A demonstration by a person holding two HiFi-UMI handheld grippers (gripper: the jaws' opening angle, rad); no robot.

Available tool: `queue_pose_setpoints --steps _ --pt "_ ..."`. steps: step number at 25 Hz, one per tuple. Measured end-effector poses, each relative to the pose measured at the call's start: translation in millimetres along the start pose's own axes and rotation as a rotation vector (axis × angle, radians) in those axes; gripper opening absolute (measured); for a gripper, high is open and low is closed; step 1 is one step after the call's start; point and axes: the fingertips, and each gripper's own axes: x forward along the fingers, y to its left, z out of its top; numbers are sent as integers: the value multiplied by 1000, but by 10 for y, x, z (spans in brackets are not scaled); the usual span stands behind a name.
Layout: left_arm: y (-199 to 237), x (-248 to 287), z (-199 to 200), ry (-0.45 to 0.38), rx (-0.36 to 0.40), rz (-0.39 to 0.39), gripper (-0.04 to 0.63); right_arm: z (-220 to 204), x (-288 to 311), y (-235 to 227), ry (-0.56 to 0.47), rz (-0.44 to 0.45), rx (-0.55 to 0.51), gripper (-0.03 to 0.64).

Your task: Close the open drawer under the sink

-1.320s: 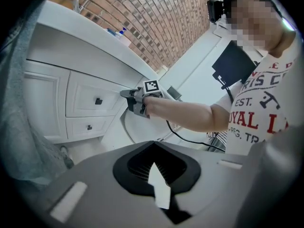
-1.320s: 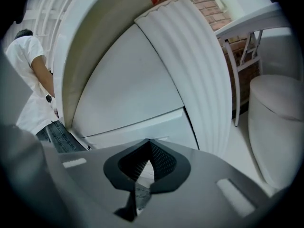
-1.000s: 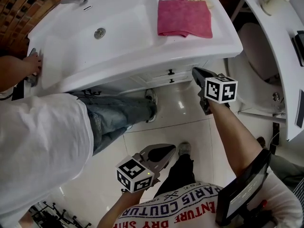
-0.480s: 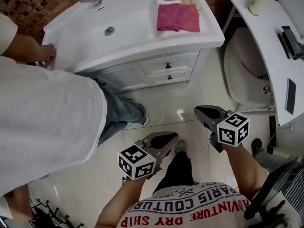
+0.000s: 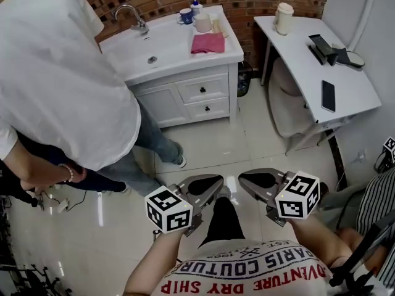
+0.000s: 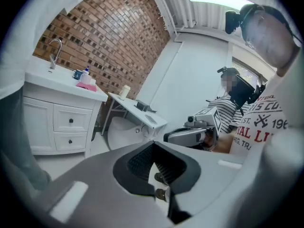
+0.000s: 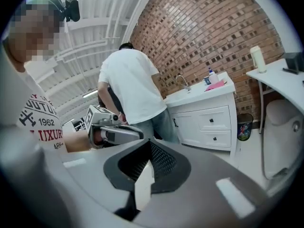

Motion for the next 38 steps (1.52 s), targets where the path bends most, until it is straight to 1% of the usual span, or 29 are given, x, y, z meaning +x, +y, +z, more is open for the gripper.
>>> queue_pose_setpoints --steps 3,6,8,11,16,21,38 --pt "-726 -211 -186 -11 39 -6 -20 -180 -440 606 -26 15 -18 8" --pt "-1267 -406 -301 -20 63 -5 -19 -247 -784 1099 -45 22 -40 8" --pt "-1533 -525 -295 -43 71 -9 -18 -249 -955 1351 -49 18 -63 8" --pt "-1770 -665 -248 -55 90 -5 -19 -209 -1113 1598 -59 9 -81 6" --pt "-1961 -802 -178 -46 116 0 -19 -147 -1201 1806 -76 5 -75 6" --pt "-2047 -920 -154 -49 121 5 -19 -178 -1192 1939 -79 19 -56 6" --pt "-2264 -995 -217 -60 134 -12 -19 -313 -1202 2152 -59 13 -111 6"
